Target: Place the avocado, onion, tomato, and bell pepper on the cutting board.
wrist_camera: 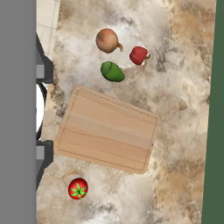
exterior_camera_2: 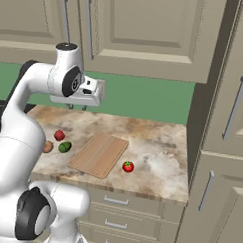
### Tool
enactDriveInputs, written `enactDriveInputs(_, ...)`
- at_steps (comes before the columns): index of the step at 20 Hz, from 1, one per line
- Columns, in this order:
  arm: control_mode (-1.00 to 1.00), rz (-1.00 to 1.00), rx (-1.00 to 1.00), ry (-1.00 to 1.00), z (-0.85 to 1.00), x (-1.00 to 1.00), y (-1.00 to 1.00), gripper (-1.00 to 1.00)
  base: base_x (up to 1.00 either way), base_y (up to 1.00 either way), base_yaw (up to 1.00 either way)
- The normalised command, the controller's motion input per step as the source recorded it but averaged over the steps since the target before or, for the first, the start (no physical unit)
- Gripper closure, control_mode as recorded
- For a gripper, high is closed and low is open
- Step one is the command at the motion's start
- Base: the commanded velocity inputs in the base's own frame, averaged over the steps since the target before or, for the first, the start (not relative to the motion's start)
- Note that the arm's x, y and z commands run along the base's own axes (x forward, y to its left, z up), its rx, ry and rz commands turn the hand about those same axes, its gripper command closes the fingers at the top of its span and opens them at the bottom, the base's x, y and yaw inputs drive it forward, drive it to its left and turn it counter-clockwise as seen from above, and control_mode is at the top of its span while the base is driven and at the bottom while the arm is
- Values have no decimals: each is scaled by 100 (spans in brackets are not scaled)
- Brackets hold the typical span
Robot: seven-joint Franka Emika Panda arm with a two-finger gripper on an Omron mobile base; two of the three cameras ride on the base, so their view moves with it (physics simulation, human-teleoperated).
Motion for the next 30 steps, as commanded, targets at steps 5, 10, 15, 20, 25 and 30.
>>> enactDriveInputs(5,-100,0,0,0,-1,-10,-1,-100,0,0,0)
enactDriveInputs(10,-100,0,0,-1,-9,-37,-21,-100,0,0,0)
enactDriveInputs(15,-100,0,0,0,-22,-42,-29,-100,0,0,0)
enactDriveInputs(20,-100,-1,-3,0,-31,-35,-19,-100,0,0,0)
enactDriveInputs(25,-100,-3,-12,-10,-49,-23,-11,-100,0,0,0)
enactDriveInputs(30,-100,-3,-10,-1,-39,0,-13,-100,0,0,0)
